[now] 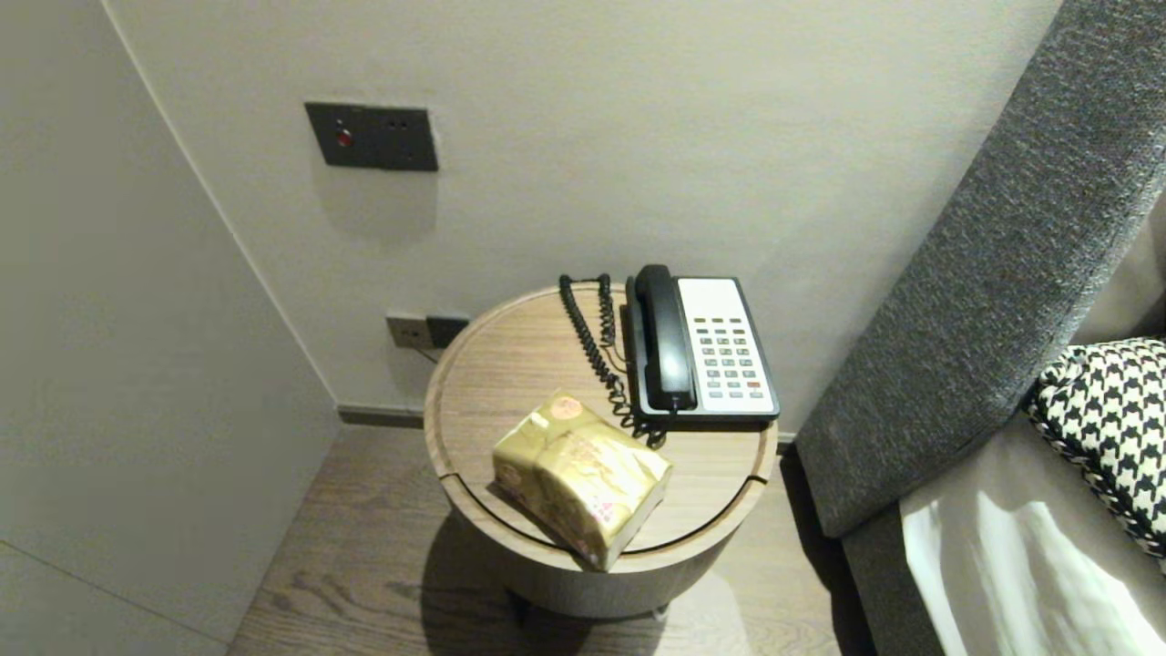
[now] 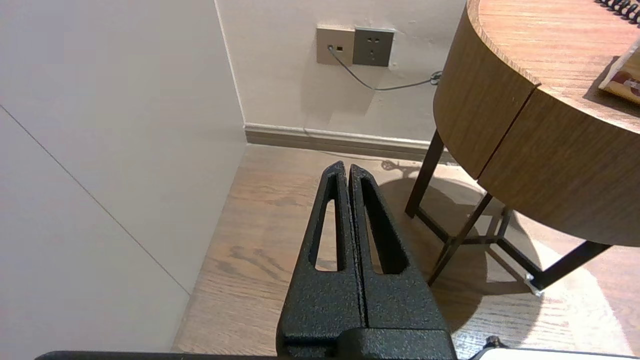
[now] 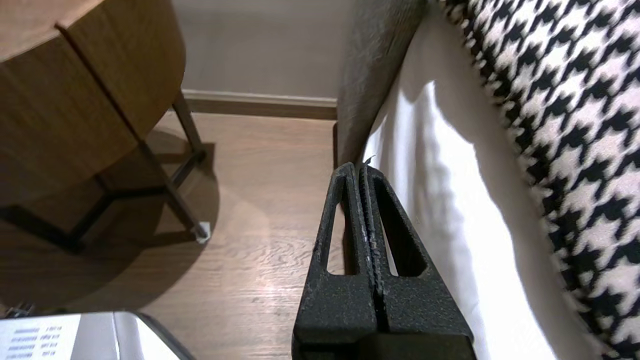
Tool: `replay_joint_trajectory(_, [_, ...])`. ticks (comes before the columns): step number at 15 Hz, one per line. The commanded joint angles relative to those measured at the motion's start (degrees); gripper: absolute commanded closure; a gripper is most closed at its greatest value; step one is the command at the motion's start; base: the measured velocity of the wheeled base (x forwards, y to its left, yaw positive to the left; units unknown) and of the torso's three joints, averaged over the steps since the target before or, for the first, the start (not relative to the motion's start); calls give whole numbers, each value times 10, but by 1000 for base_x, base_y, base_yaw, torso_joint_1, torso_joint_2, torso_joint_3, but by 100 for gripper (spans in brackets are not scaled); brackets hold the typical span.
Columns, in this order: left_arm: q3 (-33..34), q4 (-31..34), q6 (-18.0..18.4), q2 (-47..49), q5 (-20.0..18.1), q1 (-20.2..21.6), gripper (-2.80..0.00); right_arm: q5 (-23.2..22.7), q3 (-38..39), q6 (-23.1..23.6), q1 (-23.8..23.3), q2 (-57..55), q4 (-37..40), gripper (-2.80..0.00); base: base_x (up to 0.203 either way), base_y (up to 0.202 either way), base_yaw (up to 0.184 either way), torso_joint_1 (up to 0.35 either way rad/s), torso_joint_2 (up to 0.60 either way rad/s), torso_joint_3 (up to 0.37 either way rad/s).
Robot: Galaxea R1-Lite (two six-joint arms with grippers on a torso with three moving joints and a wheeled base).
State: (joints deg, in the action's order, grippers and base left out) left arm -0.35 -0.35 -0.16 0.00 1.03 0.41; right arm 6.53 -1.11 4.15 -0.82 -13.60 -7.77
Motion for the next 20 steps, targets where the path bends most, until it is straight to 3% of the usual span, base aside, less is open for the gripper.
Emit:
replay_joint_trajectory(1, [0,0,0,-1,0,0,0,-2,11,-4,2,13,-2,0,0,0,0,0,0,0])
replay_joint_trajectory(5, [0,0,0,-1,0,0,0,-20,8,-5,8,58,9,0,0,0,0,0,0,0])
replay_joint_trajectory(10, [0,0,0,-1,0,0,0,-59,5,-5,8,132,77,0,0,0,0,0,0,0])
replay_joint_trajectory(20, [0,0,0,-1,0,0,0,-57,30,-27,9,133,33,0,0,0,0,0,0,0])
